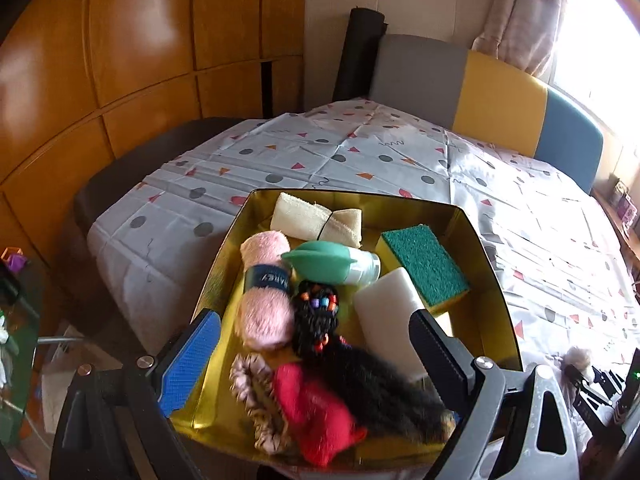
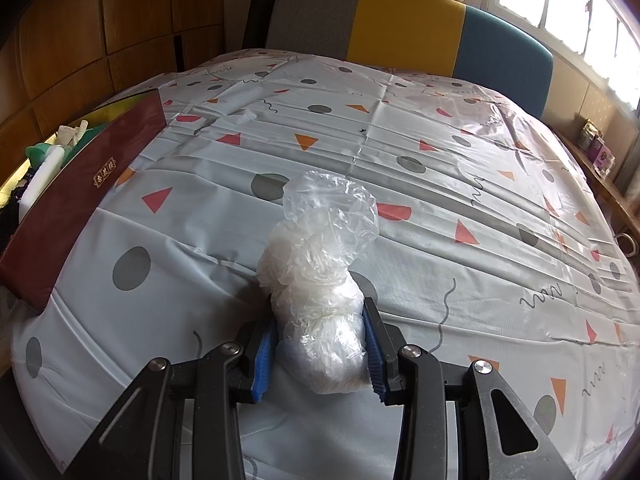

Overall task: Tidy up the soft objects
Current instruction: 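Withdraw the open left tool from the tray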

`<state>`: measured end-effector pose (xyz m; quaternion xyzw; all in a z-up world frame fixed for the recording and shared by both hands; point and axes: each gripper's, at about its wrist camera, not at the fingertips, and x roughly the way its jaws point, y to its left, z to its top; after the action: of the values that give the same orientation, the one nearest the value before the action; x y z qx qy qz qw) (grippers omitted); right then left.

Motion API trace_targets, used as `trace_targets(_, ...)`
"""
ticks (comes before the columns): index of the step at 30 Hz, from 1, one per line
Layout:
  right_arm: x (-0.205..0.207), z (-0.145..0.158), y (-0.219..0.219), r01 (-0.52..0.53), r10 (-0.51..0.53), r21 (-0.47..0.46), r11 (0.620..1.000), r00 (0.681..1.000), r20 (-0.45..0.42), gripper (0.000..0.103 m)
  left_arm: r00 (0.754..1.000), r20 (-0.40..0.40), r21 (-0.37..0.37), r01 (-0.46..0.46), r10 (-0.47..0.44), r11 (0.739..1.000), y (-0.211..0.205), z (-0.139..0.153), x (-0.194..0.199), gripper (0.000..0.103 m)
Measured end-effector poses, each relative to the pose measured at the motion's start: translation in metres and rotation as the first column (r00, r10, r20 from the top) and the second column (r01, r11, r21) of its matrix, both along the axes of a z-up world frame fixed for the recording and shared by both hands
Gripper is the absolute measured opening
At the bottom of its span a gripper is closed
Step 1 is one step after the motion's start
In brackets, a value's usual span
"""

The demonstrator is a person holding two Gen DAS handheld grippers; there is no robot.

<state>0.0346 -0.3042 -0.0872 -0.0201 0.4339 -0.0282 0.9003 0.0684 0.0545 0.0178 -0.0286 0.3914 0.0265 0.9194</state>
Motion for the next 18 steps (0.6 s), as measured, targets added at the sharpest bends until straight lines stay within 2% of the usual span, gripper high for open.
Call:
trace_targets(5,0.0,0.0,0.001,0.0,0.0,-0.012,1.0,1.0,-0.002,0.039,0.999,0.041,0.031,-0.007,0.006,0.999,0.001,0.008,-0.017,0.097)
trace_targets(18,-0.001,0.001,0.006,0.042,-0.043,-0.036,0.998,0.999,-0.012,0.038,0.997,0.07,0.005,-0.038,0.038,0.999,0.02,0.013,-0.039,0.096)
